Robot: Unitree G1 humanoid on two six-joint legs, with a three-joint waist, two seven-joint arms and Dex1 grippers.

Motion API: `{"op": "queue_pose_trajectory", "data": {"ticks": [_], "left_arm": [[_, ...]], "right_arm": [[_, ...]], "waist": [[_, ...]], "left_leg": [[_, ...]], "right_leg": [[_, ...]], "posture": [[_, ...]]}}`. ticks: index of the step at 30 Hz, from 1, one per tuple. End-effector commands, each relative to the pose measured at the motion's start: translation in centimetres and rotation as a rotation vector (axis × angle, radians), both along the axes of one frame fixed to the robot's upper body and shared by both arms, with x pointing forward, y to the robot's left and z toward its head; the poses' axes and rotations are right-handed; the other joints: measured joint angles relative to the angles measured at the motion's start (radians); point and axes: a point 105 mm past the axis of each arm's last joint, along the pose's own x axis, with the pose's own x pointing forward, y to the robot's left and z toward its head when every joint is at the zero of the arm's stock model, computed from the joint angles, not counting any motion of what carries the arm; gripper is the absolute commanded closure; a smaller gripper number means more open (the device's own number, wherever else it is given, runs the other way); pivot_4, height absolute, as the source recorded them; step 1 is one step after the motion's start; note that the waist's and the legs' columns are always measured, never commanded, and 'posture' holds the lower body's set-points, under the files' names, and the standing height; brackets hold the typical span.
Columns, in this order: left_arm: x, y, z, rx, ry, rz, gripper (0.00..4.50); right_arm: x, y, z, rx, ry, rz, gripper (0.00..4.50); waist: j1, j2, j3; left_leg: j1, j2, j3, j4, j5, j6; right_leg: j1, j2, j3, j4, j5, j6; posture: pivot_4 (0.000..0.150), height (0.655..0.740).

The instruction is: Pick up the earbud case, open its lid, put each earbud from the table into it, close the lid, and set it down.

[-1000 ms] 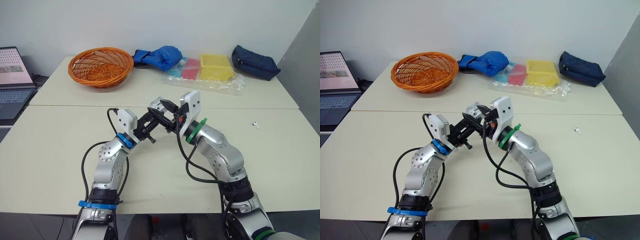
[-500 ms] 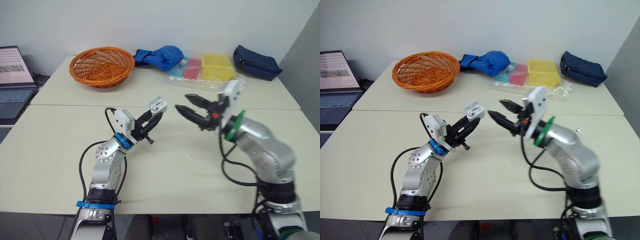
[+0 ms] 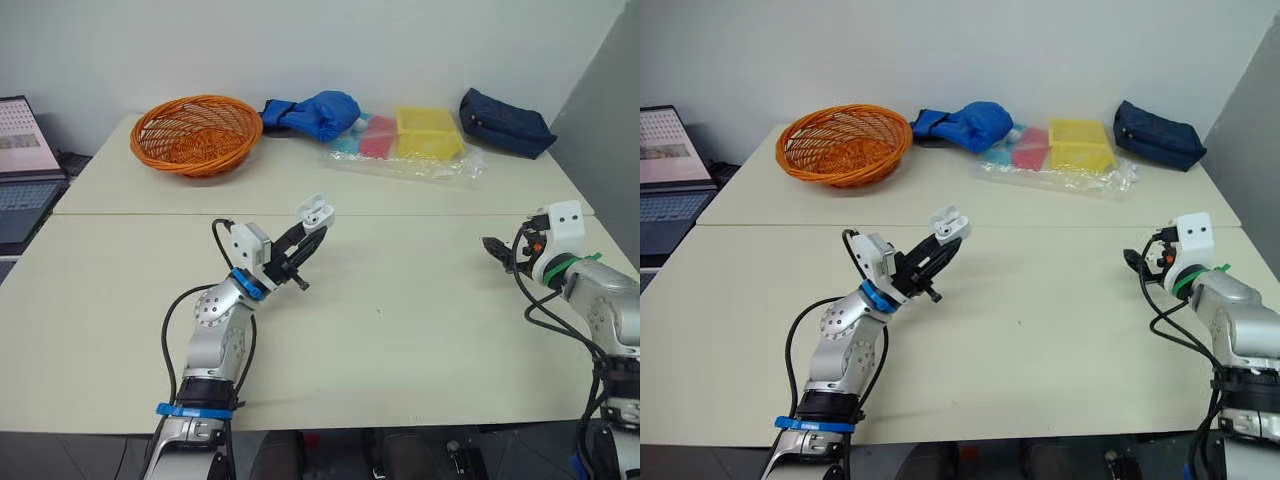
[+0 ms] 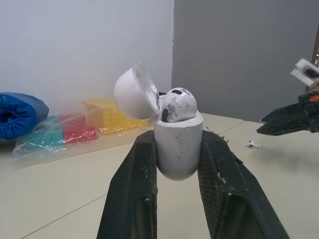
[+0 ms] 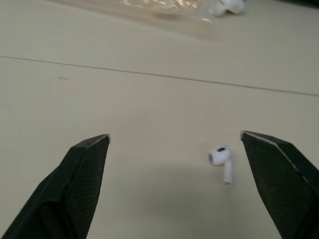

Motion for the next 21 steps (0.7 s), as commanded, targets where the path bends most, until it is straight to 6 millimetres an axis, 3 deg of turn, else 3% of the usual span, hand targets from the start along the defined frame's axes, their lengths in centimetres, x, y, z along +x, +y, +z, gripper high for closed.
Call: {"op": "queue_pose_trajectory", "data": {"ticks": [1,5,11,19,21], "left_arm": [[0.1,0.0,1.0,-0.009,-0.049,0.009,3.77],[0.0,0.0,1.1,-0.008,-0.055,0.009,3.77],[-0.3,0.5,1.0,-0.002,-0.053,0.022,3.77],[-0.7,0.3,1.3,-0.002,-0.053,0.024,3.77],[-0.8,0.0,1.4,-0.003,-0.054,0.019,3.77]], "right_arm": [[1.1,-0.4,0.5,-0.068,-0.034,0.036,0.04],[2.1,-1.6,-1.0,0.008,0.020,-0.007,0.04],[2.8,-2.7,-1.2,0.033,0.045,-0.050,0.04],[2.8,-2.5,-2.8,0.050,0.097,-0.039,0.04],[2.9,-2.6,-2.8,0.041,0.093,-0.040,0.41]], "waist": [[0.000,0.000,0.000],[0.002,0.000,0.000],[0.002,0.000,0.000],[0.002,0.000,0.000],[0.002,0.000,0.000]], "left_leg": [[0.000,0.000,0.000,0.000,0.000,0.000],[0.000,0.000,0.000,0.000,0.000,0.000],[0.000,0.000,0.000,0.000,0.000,0.000],[0.000,0.000,0.000,0.000,0.000,0.000],[0.000,0.000,0.001,0.000,0.000,0.000]], "right_leg": [[0.000,0.000,0.000,0.000,0.000,0.000],[0.000,0.000,0.000,0.000,0.000,0.000],[0.000,0.000,0.000,-0.001,0.000,0.000],[0.000,0.000,0.001,0.000,0.000,0.000],[0.001,0.000,0.001,0.000,0.000,0.000]], "posture": [[0.150,0.7400],[0.150,0.7400],[0.150,0.7400],[0.150,0.7400],[0.150,0.7400]]}}
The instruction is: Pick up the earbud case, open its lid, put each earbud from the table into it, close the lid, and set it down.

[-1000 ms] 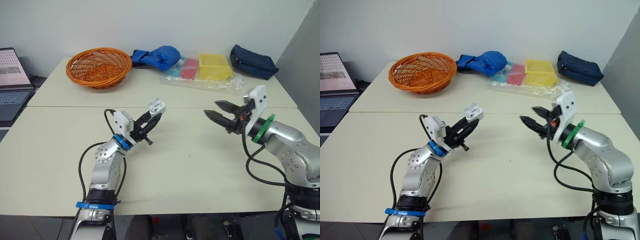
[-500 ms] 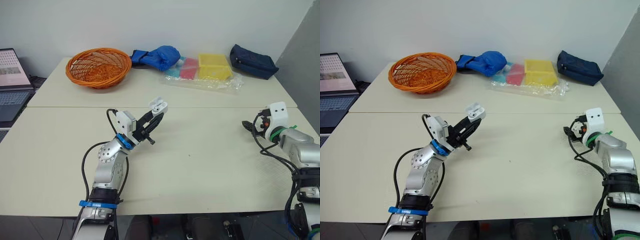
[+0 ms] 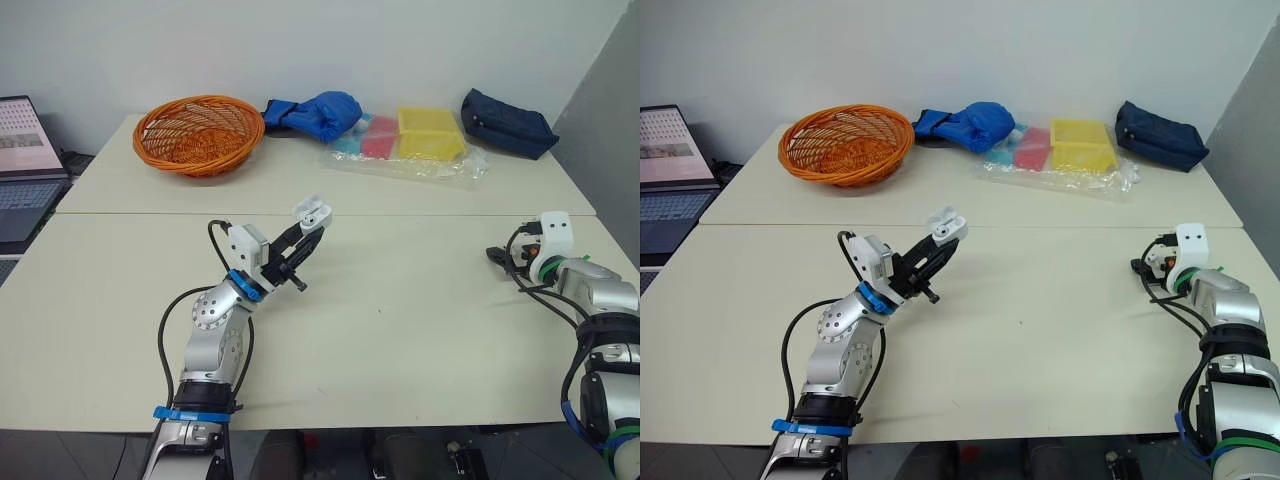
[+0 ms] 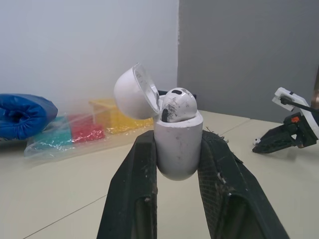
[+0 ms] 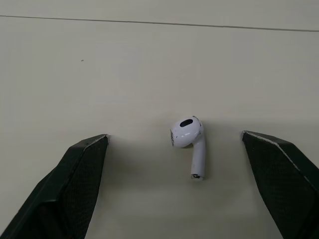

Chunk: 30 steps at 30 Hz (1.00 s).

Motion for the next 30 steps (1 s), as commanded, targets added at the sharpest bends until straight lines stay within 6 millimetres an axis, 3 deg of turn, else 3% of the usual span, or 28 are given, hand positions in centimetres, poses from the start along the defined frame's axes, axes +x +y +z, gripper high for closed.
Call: {"op": "queue_pose_trajectory", "data": {"ticks": [1,8,11,16,20,25,27,30], "left_arm": [[-0.5,-0.4,1.6,-0.008,-0.055,-0.009,3.77],[-0.2,-0.7,2.2,-0.007,-0.060,-0.017,3.77],[-0.3,-0.9,2.3,-0.008,-0.061,-0.022,3.77],[-0.4,-1.0,2.4,-0.008,-0.059,-0.022,3.77],[-0.6,-1.0,2.4,-0.007,-0.056,-0.020,3.77],[-0.7,-0.5,2.1,-0.001,-0.050,-0.015,3.77],[-0.8,-0.5,1.9,0.002,-0.044,-0.018,3.77],[-0.7,-0.6,1.6,-0.001,-0.036,-0.020,3.77]], "right_arm": [[0.5,-0.2,0.9,-0.025,-0.036,0.003,0.63],[1.0,0.0,0.9,-0.043,-0.051,0.012,3.23],[1.1,-0.1,0.9,-0.041,-0.053,0.009,4.10],[1.0,-0.3,0.9,-0.044,-0.051,0.013,4.09],[-0.3,0.0,1.2,-0.039,-0.045,0.086,4.09],[-5.9,3.9,2.9,-0.126,0.023,0.491,4.09],[-9.2,4.3,3.0,-0.201,0.122,0.647,4.09],[-13.3,3.1,2.7,-0.399,0.318,0.850,4.09]], "waist": [[0.000,0.000,0.000],[0.000,0.000,0.000],[0.000,0.000,0.000],[0.000,0.000,0.000],[0.001,0.000,0.000],[0.008,0.004,0.000],[0.006,0.006,0.001],[0.005,0.006,0.001]], "left_leg": [[0.000,0.000,0.000,0.000,0.000,0.000],[0.001,0.000,0.000,0.000,0.000,0.000],[0.001,0.000,0.000,0.001,0.000,0.000],[0.001,0.000,0.000,0.000,0.000,0.000],[0.001,0.000,0.000,0.000,0.000,0.000],[-0.001,0.000,-0.002,-0.001,0.000,0.000],[-0.001,0.000,-0.001,0.000,0.000,0.000],[0.001,-0.001,-0.001,0.000,0.000,0.000]], "right_leg": [[0.000,0.000,0.000,0.000,0.000,0.000],[0.000,0.000,0.000,0.001,0.000,0.000],[0.001,0.000,0.000,0.001,0.000,0.000],[0.001,0.000,0.000,0.001,0.000,0.000],[0.001,0.000,0.000,0.001,0.000,0.000],[0.000,0.000,-0.001,0.000,-0.001,0.000],[0.000,-0.001,-0.001,0.000,-0.001,0.000],[0.001,-0.002,-0.001,0.000,-0.001,0.001]], "posture": [[0.150,0.7400],[0.150,0.7400],[0.150,0.7400],[0.150,0.7400],[0.150,0.7400],[0.150,0.7400],[0.150,0.7400],[0.150,0.7400]]}}
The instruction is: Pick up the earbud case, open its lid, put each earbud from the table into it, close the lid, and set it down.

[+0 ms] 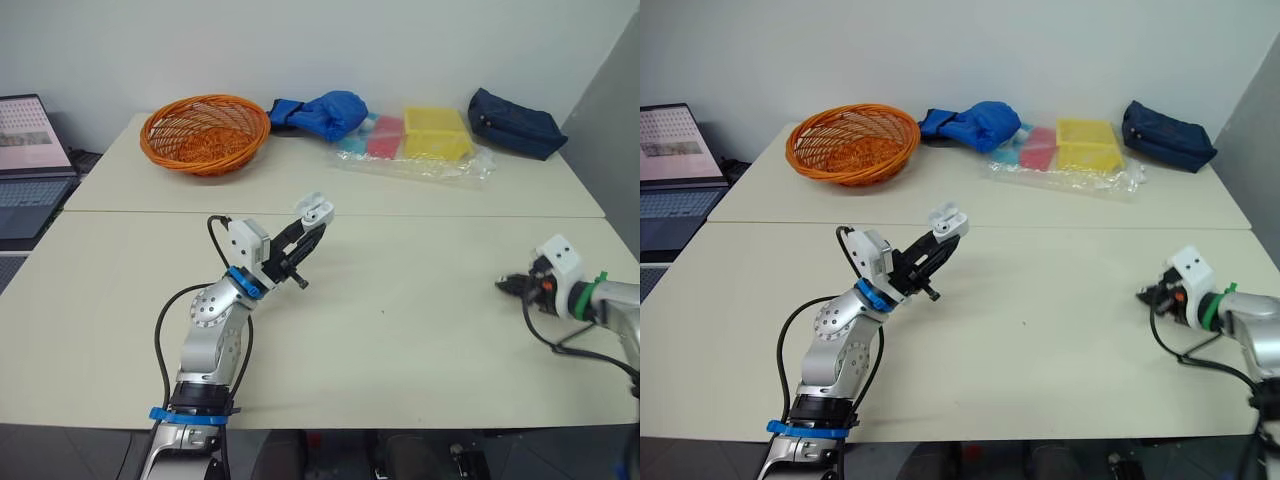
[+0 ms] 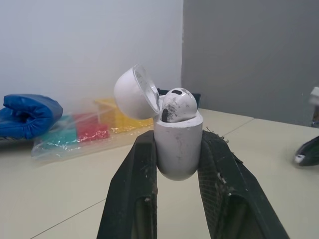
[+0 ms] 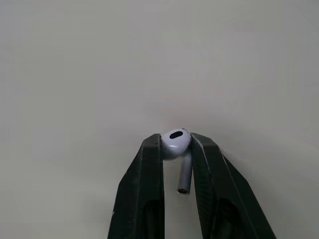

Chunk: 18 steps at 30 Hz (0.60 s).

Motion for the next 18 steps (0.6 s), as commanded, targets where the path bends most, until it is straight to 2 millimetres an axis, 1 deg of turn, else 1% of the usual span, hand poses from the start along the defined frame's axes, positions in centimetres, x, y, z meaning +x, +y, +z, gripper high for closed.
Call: {"op": "queue_pose_trajectory", "data": {"ticks": [1,3,5,9,12,13,15,18], "left_arm": [[-0.4,-0.4,0.9,-0.014,-0.045,-0.022,3.77],[-0.4,-0.5,0.7,-0.017,-0.040,-0.026,3.77],[-0.5,-0.6,0.6,-0.019,-0.037,-0.027,3.77],[-0.6,-0.6,0.3,-0.025,-0.031,-0.023,3.77],[-0.8,-0.6,0.1,-0.027,-0.026,-0.022,3.77],[-0.9,-0.6,0.1,-0.026,-0.024,-0.021,3.77],[-1.1,-0.5,0.0,-0.027,-0.021,-0.017,3.77],[-1.4,-0.8,0.1,-0.030,-0.019,-0.020,3.77]], "right_arm": [[-3.2,-0.5,1.1,-0.200,0.115,0.240,4.09],[-4.1,-1.3,1.1,-0.267,0.166,0.289,4.09],[-4.5,-2.3,0.7,-0.308,0.210,0.294,4.09],[-5.4,-4.0,-0.4,-0.351,0.294,0.276,4.09],[-5.7,-5.8,-1.1,-0.431,0.319,0.271,4.09],[-5.7,-6.2,-1.3,-0.439,0.326,0.257,4.09],[-5.6,-6.9,-1.4,-0.465,0.319,0.245,4.09],[-4.5,-6.9,-1.7,-0.474,0.268,0.239,4.09]], "waist": [[-0.001,0.000,0.000],[-0.006,-0.001,0.000],[-0.010,-0.002,0.001],[-0.008,-0.002,0.001],[-0.005,-0.002,0.001],[-0.005,-0.002,0.001],[-0.005,-0.002,0.001],[-0.006,-0.003,0.001]], "left_leg": [[0.001,0.000,0.000,0.001,0.000,0.000],[0.005,0.000,0.001,0.001,0.000,0.000],[0.008,0.001,0.001,0.001,0.000,0.000],[0.012,0.000,0.001,0.001,0.000,0.000],[0.011,0.000,0.001,0.000,0.000,0.000],[0.011,0.000,0.002,0.000,0.000,0.000],[0.011,0.000,0.002,-0.001,0.000,0.000],[0.011,0.000,0.001,-0.001,0.000,0.000]], "right_leg": [[0.001,0.000,0.000,0.000,0.000,0.000],[0.003,0.000,0.001,0.001,0.000,-0.001],[0.005,0.000,0.001,0.001,-0.002,-0.007],[0.009,0.000,0.001,0.001,-0.002,-0.007],[0.009,0.000,0.001,0.000,-0.002,-0.006],[0.009,0.000,0.001,0.000,-0.001,-0.003],[0.009,0.000,0.001,-0.001,0.000,-0.002],[0.009,0.000,0.001,-0.001,0.000,-0.002]], "posture": [[0.150,0.7400],[0.150,0.7400],[0.150,0.7400],[0.150,0.7400],[0.150,0.7400],[0.150,0.7400],[0.150,0.7400],[0.150,0.7400]]}}
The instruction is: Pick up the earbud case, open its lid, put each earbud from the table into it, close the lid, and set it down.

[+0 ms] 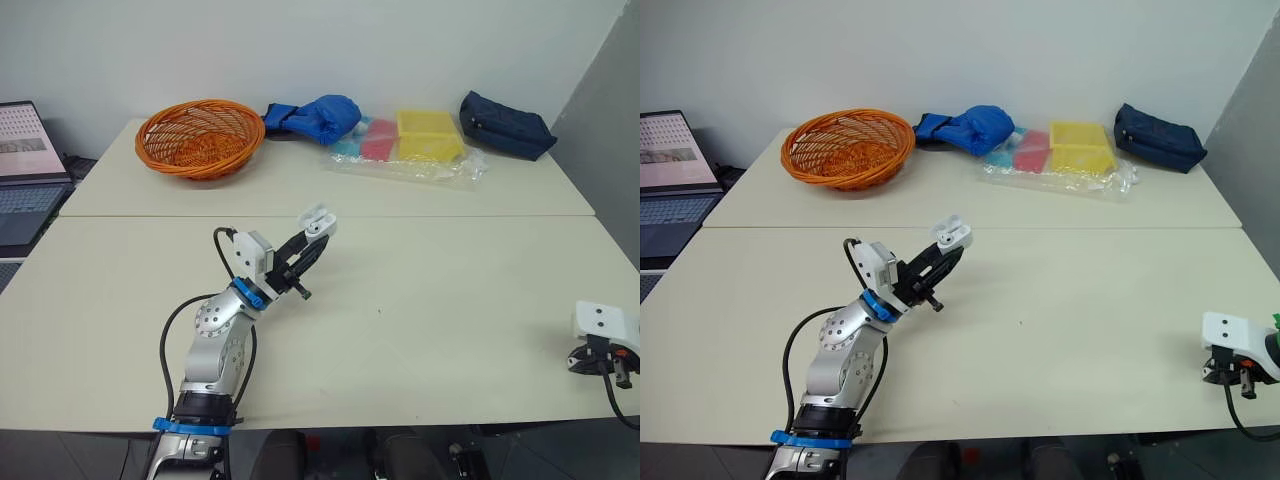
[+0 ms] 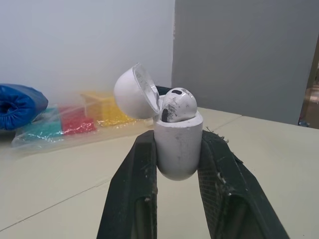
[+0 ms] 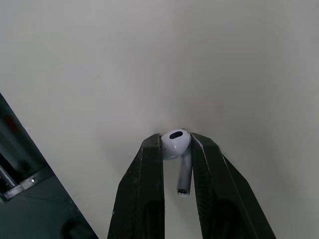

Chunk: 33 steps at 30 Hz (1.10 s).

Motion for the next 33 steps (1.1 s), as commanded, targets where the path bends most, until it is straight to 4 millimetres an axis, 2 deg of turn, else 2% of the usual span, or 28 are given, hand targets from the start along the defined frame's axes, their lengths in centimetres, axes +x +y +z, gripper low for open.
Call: {"op": "queue_pose_trajectory", "data": {"ticks": [1,6,11,17,31,33], "left_arm": [[-0.6,-0.7,1.7,-0.016,-0.064,-0.013,3.77],[-0.9,-0.9,2.0,-0.014,-0.063,-0.014,3.77],[-1.0,-0.9,2.2,-0.010,-0.059,-0.014,3.77],[-1.0,-0.6,2.3,-0.001,-0.055,-0.009,3.77],[-1.1,-1.2,2.4,-0.006,-0.054,-0.016,3.77],[-1.0,-1.5,2.9,-0.007,-0.059,-0.017,3.77]], "right_arm": [[1.1,-0.3,0.1,-0.029,-0.059,0.021,4.09],[2.2,-0.6,0.2,-0.047,-0.112,0.002,4.09],[2.1,-0.5,-0.2,-0.024,-0.097,-0.004,4.09],[1.7,-1.2,-0.4,-0.028,-0.088,-0.020,2.04],[0.8,-1.5,-0.7,-0.053,-0.051,-0.008,2.04],[0.6,-1.8,-0.8,-0.071,-0.039,-0.011,2.40]], "waist": [[0.000,0.000,0.000],[-0.002,-0.001,0.000],[-0.002,-0.001,0.000],[0.001,-0.001,0.000],[0.005,-0.002,0.000],[0.005,-0.002,0.000]], "left_leg": [[0.000,0.000,0.000,0.000,0.000,0.000],[0.002,0.000,0.000,0.002,0.000,0.000],[0.006,0.000,0.001,0.002,0.000,0.000],[0.006,0.000,0.001,0.001,0.000,0.000],[0.005,0.000,0.000,0.000,0.000,0.000],[0.005,0.000,0.000,0.000,0.000,0.000]], "right_leg": [[0.000,0.000,0.000,0.000,0.000,0.000],[0.003,0.000,0.001,0.000,-0.002,-0.005],[0.006,-0.001,0.003,0.000,-0.002,-0.005],[0.006,-0.001,0.002,0.000,-0.002,-0.005],[0.006,-0.001,0.000,0.000,-0.003,-0.005],[0.006,-0.001,0.000,0.000,-0.003,-0.005]], "posture": [[0.150,0.7400],[0.150,0.7400],[0.150,0.7400],[0.150,0.7400],[0.150,0.7400],[0.150,0.7400]]}}
